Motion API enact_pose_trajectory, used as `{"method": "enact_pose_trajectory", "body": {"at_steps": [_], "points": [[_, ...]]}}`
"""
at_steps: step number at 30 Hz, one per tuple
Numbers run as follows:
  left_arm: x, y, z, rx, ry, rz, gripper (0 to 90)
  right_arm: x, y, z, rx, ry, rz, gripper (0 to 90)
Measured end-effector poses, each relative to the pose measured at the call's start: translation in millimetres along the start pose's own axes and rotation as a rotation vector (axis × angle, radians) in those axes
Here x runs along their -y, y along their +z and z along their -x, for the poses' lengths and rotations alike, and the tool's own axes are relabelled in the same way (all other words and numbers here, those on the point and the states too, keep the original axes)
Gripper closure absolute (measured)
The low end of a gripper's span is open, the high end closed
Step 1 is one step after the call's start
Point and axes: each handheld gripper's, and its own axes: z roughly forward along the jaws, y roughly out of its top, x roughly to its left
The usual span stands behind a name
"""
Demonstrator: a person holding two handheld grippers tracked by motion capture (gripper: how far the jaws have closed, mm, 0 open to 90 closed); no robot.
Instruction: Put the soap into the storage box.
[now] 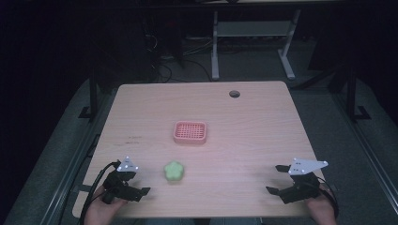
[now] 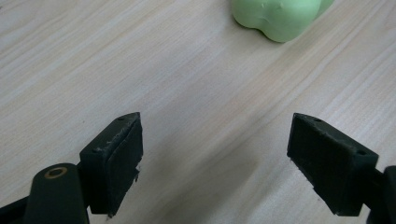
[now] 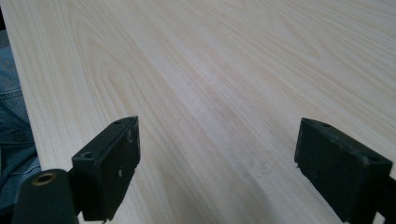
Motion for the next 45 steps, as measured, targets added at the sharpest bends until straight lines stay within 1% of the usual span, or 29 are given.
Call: {"method": "enact_pose_trajectory", "body": {"at_steps": [2,3,6,7,13,14,16,21,23,26,27,29,30,32,36,39,41,43,44,45], "points": [[-0.1,-0.4,-0.1,-0.002,0.000,0.003,18.3,-0.3,0.0,-0.3,0.000,-0.002,0.000,13.8],[-0.4,-1.6,0.6,-0.005,-0.006,0.014,18.3,-0.7,-0.2,-1.3,-0.005,-0.007,0.004,13.8],[-0.9,-2.6,1.1,-0.009,-0.006,0.018,18.3,-0.9,-0.2,-2.1,-0.003,-0.007,0.003,13.8],[-1.4,-2.6,1.1,-0.009,-0.001,0.019,18.3,-0.7,0.0,-2.1,-0.005,-0.004,0.000,13.8],[-2.0,0.5,1.5,0.001,0.001,0.009,18.3,0.1,-0.8,-2.5,0.000,-0.001,0.001,13.8],[-1.8,0.9,2.4,0.003,-0.007,0.008,18.3,-0.1,-1.2,-2.7,-0.001,0.005,0.004,13.8],[-1.9,0.9,3.3,-0.001,0.006,0.006,18.3,-0.7,-1.2,-2.9,0.000,-0.005,0.004,13.8],[-3.1,2.5,5.8,-0.006,0.017,-0.008,18.3,-1.1,-0.7,-5.3,-0.001,-0.009,-0.002,13.8],[-4.4,3.2,6.5,-0.008,0.022,-0.003,18.3,-0.3,-1.3,-4.5,-0.001,-0.016,0.000,13.8],[-6.4,3.8,9.3,-0.003,0.028,-0.004,18.3,-0.3,-2.2,-3.9,0.001,-0.006,0.008,13.8],[-7.4,4.0,10.2,-0.002,0.036,-0.007,18.3,-0.4,-2.1,-3.8,0.001,-0.006,0.008,13.8],[-9.0,5.1,11.9,0.002,0.036,-0.005,18.4,-0.3,-1.5,-3.9,0.002,-0.010,0.003,13.8],[-10.7,5.5,12.3,0.002,0.048,-0.006,18.3,-0.3,-1.1,-4.0,0.001,-0.010,0.002,13.8],[-12.7,6.0,14.7,0.007,0.044,-0.001,18.3,-0.3,-0.6,-4.3,0.000,-0.009,0.002,13.8],[-18.5,6.4,19.4,0.008,0.068,0.009,18.3,-0.2,-0.7,-4.3,0.000,-0.009,0.004,13.8],[-22.8,8.5,21.8,0.014,0.086,-0.005,18.3,-0.3,-0.7,-4.3,-0.001,-0.010,0.003,13.8],[-25.5,10.1,24.0,0.013,0.085,-0.002,18.3,-0.2,-0.6,-4.4,-0.001,-0.009,0.003,13.8],[-28.4,10.0,24.9,0.019,0.096,0.000,18.4,0.0,-0.6,-4.2,0.000,-0.011,0.003,13.8],[-29.6,10.7,25.5,0.023,0.095,0.007,18.3,0.1,-0.9,-3.9,0.001,-0.013,0.001,13.8],[-30.8,11.0,26.2,0.029,0.094,0.003,18.3,0.2,-1.0,-3.8,0.000,-0.013,0.002,13.8]]}}
